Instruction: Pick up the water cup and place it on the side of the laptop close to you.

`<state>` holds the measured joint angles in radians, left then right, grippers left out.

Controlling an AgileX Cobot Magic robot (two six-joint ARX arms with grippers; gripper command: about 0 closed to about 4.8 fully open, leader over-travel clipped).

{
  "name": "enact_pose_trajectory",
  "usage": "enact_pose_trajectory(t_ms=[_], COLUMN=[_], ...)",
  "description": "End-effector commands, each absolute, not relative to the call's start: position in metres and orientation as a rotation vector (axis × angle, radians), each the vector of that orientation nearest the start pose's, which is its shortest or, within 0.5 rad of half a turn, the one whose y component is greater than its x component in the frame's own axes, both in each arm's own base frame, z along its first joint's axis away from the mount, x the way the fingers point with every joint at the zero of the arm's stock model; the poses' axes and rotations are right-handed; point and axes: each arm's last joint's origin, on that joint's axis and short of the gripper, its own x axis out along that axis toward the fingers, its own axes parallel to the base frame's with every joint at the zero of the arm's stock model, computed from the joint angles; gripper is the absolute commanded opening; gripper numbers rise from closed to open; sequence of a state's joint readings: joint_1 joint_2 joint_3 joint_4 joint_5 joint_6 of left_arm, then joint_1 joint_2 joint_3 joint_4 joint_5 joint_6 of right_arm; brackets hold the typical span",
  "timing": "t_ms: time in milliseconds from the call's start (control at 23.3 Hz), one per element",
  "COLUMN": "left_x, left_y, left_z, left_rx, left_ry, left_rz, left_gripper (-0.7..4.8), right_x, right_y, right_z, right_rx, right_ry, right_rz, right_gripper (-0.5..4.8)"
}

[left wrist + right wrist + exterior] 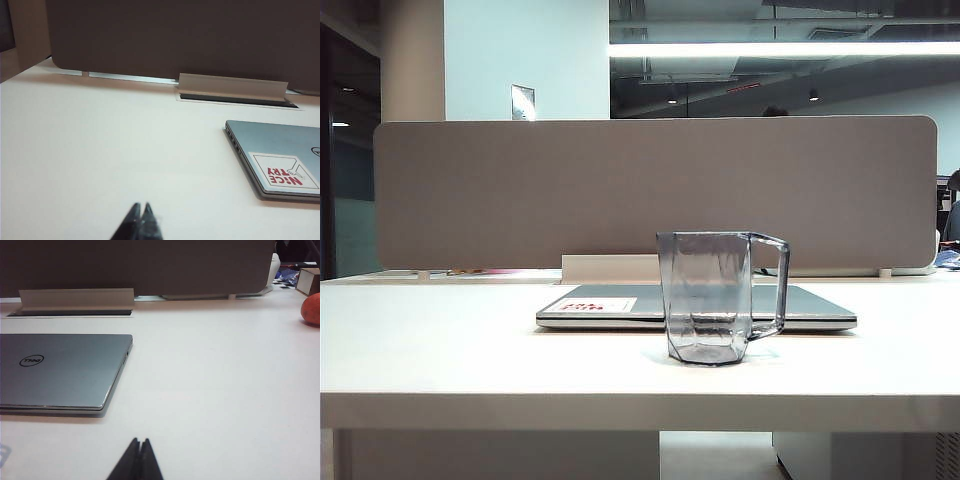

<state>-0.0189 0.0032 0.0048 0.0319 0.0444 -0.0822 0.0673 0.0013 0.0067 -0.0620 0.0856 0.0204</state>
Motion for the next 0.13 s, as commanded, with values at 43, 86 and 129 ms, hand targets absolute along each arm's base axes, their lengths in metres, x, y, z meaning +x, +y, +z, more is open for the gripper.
enact_pose_trajectory(t_ms=[43, 86, 129], left_x=[0.0972, 0.0972, 0.0972], left_y=[-0.0032, -0.0032, -0.0032], left_z=[0.17, 0.17, 0.17], left_rx=[-0.079, -0.079, -0.079], left_ry=[-0.041, -0.041, -0.041], left_rz=[-0.067, -0.067, -0.067], left_gripper=[-0.06, -0.06, -0.06], right_x=[0.0974, 0.0974, 0.0974], right_y=[0.0041, 0.0041, 0.0041], right_z=[0.1587, 0.1587, 0.1587], right_rx=[0.014, 0.014, 0.014], right_ry=[0.051, 0.051, 0.051], right_rz=[-0.02, -0.02, -0.02], right_gripper=[-0.01, -0.01, -0.01])
